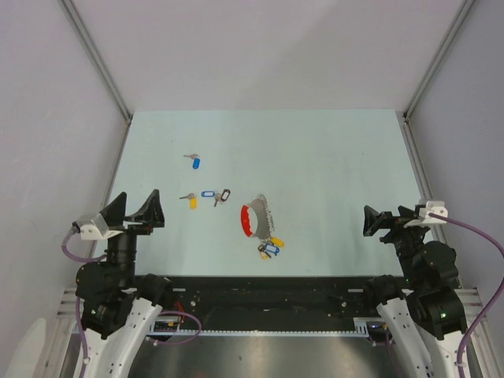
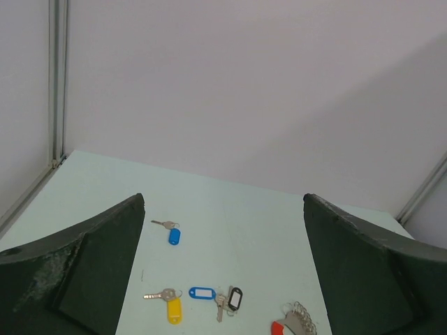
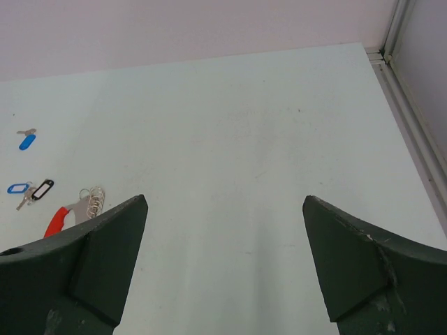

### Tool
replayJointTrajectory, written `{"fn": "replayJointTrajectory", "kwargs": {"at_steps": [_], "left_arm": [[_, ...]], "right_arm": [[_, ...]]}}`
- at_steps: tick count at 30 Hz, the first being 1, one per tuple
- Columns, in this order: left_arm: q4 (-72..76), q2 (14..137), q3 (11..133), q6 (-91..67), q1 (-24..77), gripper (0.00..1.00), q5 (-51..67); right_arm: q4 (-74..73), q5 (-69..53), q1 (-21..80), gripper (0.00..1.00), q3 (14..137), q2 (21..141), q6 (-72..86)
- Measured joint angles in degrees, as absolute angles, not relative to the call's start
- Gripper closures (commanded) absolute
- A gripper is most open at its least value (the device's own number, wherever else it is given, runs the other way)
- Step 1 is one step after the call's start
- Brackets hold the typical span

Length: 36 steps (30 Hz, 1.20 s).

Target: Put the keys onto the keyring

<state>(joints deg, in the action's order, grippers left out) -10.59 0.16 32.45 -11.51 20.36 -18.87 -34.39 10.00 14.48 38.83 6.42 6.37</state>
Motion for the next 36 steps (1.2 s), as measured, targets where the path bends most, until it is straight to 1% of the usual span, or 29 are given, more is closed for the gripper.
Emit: {"fn": "replayJointTrajectory", "kwargs": {"at_steps": [8,12,18,22,25,28,31,33,36], "left_arm": [[-10.6,0.2,32.4,-11.6,20.4,0.00,-16.9],[-11.6,0.6,32.5,-12.0,20.4,0.00,-16.8],[-16.1,5.2,33.4,-13.7,20.4,0.00,-16.5],[-19.3,7.9,33.4,-14.7,20.5,0.00,-16.1],[-20.9,9.2,33.5,-15.2,20.5,0.00,-15.8],[-21.8,10.8,33.7,-15.3,20.5,0.00,-15.2],[-22.0,11.9,33.9,-15.5,20.5,0.00,-14.4],[-22.0,12.1,33.9,-15.5,20.5,0.00,-14.2],[-22.0,12.2,33.9,-15.5,20.5,0.00,-14.2]], "right_arm": [[-34.3,8.8,14.5,0.00,38.8,7.1,6.8],[-34.0,5.7,14.5,0.00,39.6,10.9,7.5],[-33.4,-3.0,14.5,0.00,44.2,23.3,9.4],[-32.4,-8.5,14.5,0.00,44.5,31.4,10.5],[-31.1,-12.1,15.3,0.00,44.6,40.3,10.9],[-29.9,-11.9,19.8,0.00,44.6,48.4,10.8],[-27.3,-9.2,28.8,0.00,44.6,55.7,9.5],[-24.8,-7.7,33.5,0.04,44.6,60.1,8.4],[-20.5,-6.1,37.5,0.09,44.7,67.6,6.6]]}}
